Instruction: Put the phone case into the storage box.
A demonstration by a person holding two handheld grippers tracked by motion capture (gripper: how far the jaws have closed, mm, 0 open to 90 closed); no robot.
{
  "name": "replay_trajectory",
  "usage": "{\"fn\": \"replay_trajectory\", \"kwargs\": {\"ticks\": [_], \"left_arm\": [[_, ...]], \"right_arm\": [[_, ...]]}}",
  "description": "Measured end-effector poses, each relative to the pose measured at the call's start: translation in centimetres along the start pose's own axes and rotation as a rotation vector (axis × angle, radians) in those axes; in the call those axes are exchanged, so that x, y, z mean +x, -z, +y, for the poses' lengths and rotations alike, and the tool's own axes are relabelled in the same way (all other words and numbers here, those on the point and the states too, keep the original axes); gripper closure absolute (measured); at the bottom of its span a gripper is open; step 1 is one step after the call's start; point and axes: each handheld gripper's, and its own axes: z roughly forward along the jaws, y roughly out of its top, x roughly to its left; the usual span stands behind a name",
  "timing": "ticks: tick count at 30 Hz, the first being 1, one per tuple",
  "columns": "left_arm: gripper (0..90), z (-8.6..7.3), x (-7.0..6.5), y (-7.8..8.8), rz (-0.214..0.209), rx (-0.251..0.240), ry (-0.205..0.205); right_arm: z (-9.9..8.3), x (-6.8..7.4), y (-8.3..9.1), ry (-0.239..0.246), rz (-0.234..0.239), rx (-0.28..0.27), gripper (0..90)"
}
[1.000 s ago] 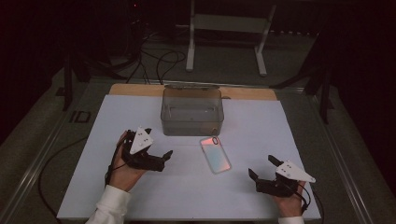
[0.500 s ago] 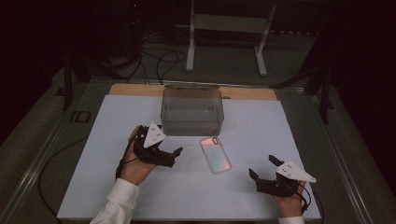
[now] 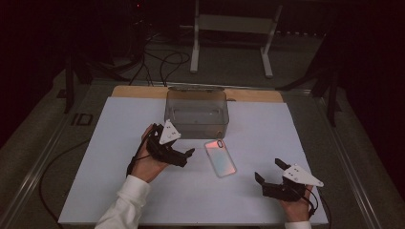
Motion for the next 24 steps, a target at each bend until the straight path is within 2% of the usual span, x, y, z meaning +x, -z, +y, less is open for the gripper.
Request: {"fn": "replay_trajectory", "kwargs": {"ticks": [4, 16, 24], "left_arm": [[0.3, 0.4, 0.1, -0.6, -0.015, 0.001, 0.006], [0.4, 1.6, 0.0, -2.2, -0.037, 0.025, -0.008], [0.9, 2.3, -0.3, -3.6, -0.065, 0.057, -0.019]], "right_arm": [[0.0, 0.0, 0.0, 0.001, 0.001, -0.001, 9.0], [0.0, 0.0, 0.0, 0.002, 0.001, -0.001, 9.0], [0.0, 0.0, 0.0, 0.002, 0.004, -0.001, 9.0]]}}
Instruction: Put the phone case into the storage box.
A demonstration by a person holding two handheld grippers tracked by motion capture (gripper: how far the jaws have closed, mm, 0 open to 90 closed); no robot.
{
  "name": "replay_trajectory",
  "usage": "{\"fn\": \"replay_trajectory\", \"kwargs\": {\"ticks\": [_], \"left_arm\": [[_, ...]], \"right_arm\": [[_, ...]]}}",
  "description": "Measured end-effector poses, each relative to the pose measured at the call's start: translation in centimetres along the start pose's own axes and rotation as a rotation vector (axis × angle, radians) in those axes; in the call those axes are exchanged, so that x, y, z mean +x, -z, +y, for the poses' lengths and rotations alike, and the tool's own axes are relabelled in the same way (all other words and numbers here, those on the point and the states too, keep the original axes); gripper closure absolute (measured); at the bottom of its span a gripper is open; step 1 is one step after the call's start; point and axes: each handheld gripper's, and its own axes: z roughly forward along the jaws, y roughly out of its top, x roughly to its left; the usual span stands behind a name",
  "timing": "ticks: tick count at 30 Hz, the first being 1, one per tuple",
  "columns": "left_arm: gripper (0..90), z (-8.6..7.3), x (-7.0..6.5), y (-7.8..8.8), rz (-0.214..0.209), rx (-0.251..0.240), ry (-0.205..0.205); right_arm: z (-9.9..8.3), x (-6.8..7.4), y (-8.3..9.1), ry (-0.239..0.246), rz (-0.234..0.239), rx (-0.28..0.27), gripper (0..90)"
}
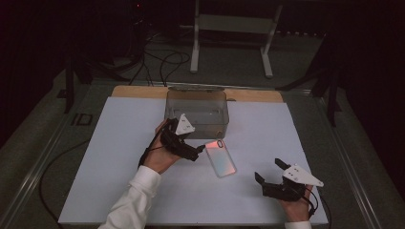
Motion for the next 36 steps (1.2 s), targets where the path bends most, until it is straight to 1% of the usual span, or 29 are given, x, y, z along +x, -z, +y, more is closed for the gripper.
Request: {"fn": "replay_trajectory", "kwargs": {"ticks": [7, 9, 12, 16, 17, 20, 27, 31, 34, 36], "left_arm": [[0.8, 0.4, 0.0, -1.1, -0.028, 0.010, 0.003], [0.8, 0.4, -0.1, -1.4, -0.036, 0.019, 0.000], [0.8, 0.5, 0.0, -1.8, -0.048, 0.041, 0.013], [0.9, 0.6, -0.1, -2.2, -0.054, 0.047, 0.023], [0.9, 0.6, -0.1, -2.5, -0.063, 0.055, 0.023], [2.0, 0.6, -0.2, -3.0, -0.073, 0.067, 0.024], [4.7, 0.3, -0.6, -4.3, -0.083, 0.103, 0.022], [8.5, 0.2, -0.8, -4.9, -0.075, 0.114, 0.020], [11.3, 0.2, -0.8, -5.4, -0.071, 0.134, 0.015], [14.3, 0.1, -0.7, -5.8, -0.071, 0.142, 0.026]], "right_arm": [[0.0, 0.0, 0.0, -0.001, -0.001, 0.000, 9.0], [0.0, 0.0, 0.0, -0.001, -0.002, 0.000, 9.0], [0.0, -0.1, 0.0, -0.001, -0.004, 0.000, 9.0], [0.0, -0.1, 0.0, -0.001, -0.003, 0.000, 9.0], [0.0, -0.1, 0.0, -0.001, -0.003, -0.001, 9.0], [0.0, -0.1, 0.0, -0.001, -0.004, -0.001, 9.0], [0.0, -0.1, 0.1, 0.000, -0.004, -0.001, 9.0], [0.0, -0.1, 0.1, -0.001, -0.004, -0.002, 9.0], [0.0, -0.1, 0.1, 0.000, -0.004, -0.002, 9.0], [0.0, -0.1, 0.0, 0.000, -0.004, -0.001, 9.0]]}}
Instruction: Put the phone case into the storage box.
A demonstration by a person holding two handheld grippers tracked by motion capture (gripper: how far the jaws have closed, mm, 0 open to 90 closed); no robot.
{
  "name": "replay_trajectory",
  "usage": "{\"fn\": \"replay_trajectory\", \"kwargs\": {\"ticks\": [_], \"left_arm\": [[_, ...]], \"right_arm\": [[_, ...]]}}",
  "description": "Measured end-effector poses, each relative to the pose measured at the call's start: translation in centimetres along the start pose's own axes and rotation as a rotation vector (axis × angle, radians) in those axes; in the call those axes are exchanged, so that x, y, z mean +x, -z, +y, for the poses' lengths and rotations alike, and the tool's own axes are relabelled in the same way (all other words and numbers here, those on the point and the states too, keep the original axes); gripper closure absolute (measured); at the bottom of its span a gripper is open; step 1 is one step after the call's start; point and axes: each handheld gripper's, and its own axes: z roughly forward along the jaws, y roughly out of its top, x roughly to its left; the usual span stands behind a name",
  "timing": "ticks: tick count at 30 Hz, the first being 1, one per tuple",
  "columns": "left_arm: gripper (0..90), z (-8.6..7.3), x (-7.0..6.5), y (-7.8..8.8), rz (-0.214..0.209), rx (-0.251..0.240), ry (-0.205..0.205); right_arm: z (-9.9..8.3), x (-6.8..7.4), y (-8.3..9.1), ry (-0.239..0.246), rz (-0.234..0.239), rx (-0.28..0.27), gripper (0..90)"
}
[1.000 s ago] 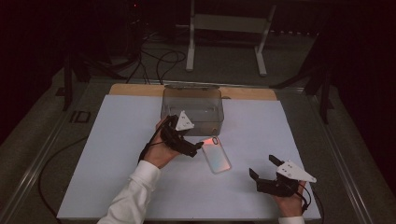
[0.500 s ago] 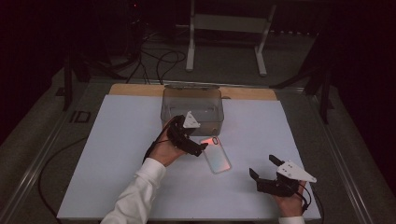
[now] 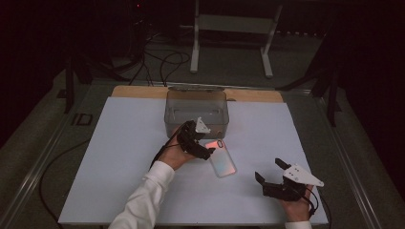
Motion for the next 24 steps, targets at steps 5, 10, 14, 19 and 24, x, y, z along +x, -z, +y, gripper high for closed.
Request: {"fn": "replay_trajectory", "kwargs": {"ticks": [5, 10, 14, 19, 24], "left_arm": [[20.1, -0.2, 0.5, -1.4, -0.003, 0.041, 0.019], [28.0, -0.6, 1.0, -2.6, -0.009, 0.077, 0.043], [34.7, -0.7, 1.5, -3.5, -0.029, 0.100, 0.051], [46.5, -0.5, 1.9, -4.5, -0.058, 0.121, 0.076], [57.1, -0.3, 2.3, -5.7, -0.079, 0.136, 0.108]], "right_arm": [[0.0, 0.0, 0.0, 0.000, 0.001, 0.000, 9.0], [0.0, 0.0, -0.1, 0.002, 0.001, 0.001, 9.0], [0.0, 0.0, -0.1, 0.004, 0.002, 0.003, 9.0], [0.0, 0.1, -0.1, 0.006, 0.003, 0.006, 9.0], [0.0, 0.2, -0.2, 0.020, 0.002, 0.020, 9.0]]}}
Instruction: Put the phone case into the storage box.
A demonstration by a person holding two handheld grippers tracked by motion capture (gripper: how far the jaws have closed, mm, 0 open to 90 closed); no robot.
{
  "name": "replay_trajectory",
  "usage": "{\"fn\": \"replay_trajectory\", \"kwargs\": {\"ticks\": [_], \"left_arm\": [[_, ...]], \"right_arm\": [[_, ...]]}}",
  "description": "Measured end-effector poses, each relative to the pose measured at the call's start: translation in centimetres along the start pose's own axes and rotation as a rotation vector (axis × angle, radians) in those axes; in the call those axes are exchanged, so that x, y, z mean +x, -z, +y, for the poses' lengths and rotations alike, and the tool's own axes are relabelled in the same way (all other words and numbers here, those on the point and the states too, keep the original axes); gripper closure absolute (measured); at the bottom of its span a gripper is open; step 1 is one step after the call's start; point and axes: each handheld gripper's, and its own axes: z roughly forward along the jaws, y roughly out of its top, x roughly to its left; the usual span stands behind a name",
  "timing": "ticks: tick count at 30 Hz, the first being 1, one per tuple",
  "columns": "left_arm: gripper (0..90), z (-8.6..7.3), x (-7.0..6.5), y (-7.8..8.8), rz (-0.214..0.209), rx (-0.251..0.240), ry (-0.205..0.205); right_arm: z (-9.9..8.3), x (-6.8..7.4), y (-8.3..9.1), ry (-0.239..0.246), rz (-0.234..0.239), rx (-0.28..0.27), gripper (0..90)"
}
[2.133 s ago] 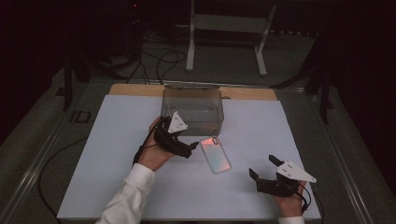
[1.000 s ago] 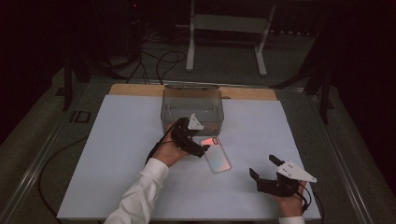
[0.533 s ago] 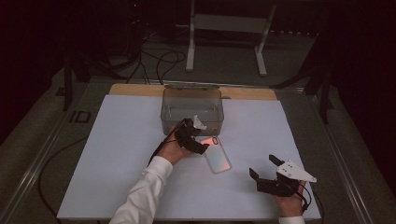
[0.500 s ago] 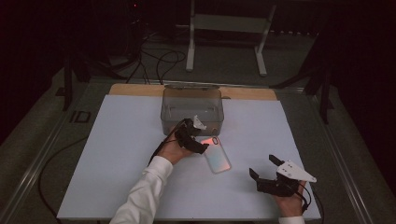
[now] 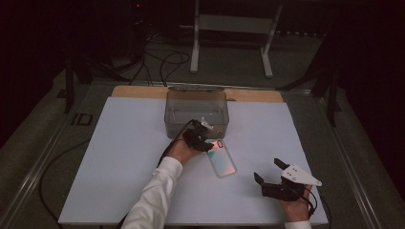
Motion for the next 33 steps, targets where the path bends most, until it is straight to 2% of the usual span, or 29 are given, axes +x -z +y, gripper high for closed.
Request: {"fn": "replay_trajectory", "kwargs": {"ticks": [3, 8, 11, 14, 16, 19, 22, 24, 25, 29, 33], "left_arm": [[62.1, 0.2, 0.1, -0.3, -0.001, 0.003, 0.006], [69.0, 0.5, 0.8, -0.9, -0.013, 0.011, 0.050], [72.7, 0.4, 0.9, -1.3, -0.010, 0.036, 0.048], [76.8, 0.4, 1.2, -1.2, -0.012, 0.033, 0.056], [82.5, 0.4, 1.3, -1.1, -0.009, 0.041, 0.049], [84.6, 0.3, 1.1, -1.0, -0.015, 0.051, 0.026], [87.1, 0.3, 0.8, -0.9, -0.010, 0.066, -0.026], [88.0, 0.4, 0.4, -0.9, 0.010, 0.069, -0.053], [88.2, 0.4, 0.3, -0.9, 0.014, 0.069, -0.060], [89.2, 0.3, 0.1, -0.7, -0.014, 0.059, -0.067], [89.4, 0.5, -0.3, 0.2, 0.003, 0.033, -0.090]], "right_arm": [[0.0, 0.0, 0.0, 0.002, 0.001, 0.000, 9.0], [0.0, 0.0, 0.0, 0.003, 0.001, -0.001, 9.0], [0.0, 0.0, 0.0, 0.004, 0.001, -0.002, 9.0], [0.0, 0.0, 0.0, 0.003, 0.001, -0.002, 9.0], [0.0, 0.0, 0.0, 0.003, 0.002, -0.002, 9.0], [0.0, 0.0, 0.0, 0.002, 0.003, -0.001, 9.0], [0.0, 0.0, -0.1, 0.002, 0.002, 0.001, 9.0], [0.0, 0.0, -0.1, 0.003, 0.002, 0.001, 9.0], [0.0, 0.0, -0.1, 0.003, 0.002, 0.001, 9.0], [0.0, 0.0, 0.0, -0.002, 0.000, 0.001, 9.0], [0.0, -0.1, 0.0, 0.000, 0.001, -0.001, 9.0]]}}
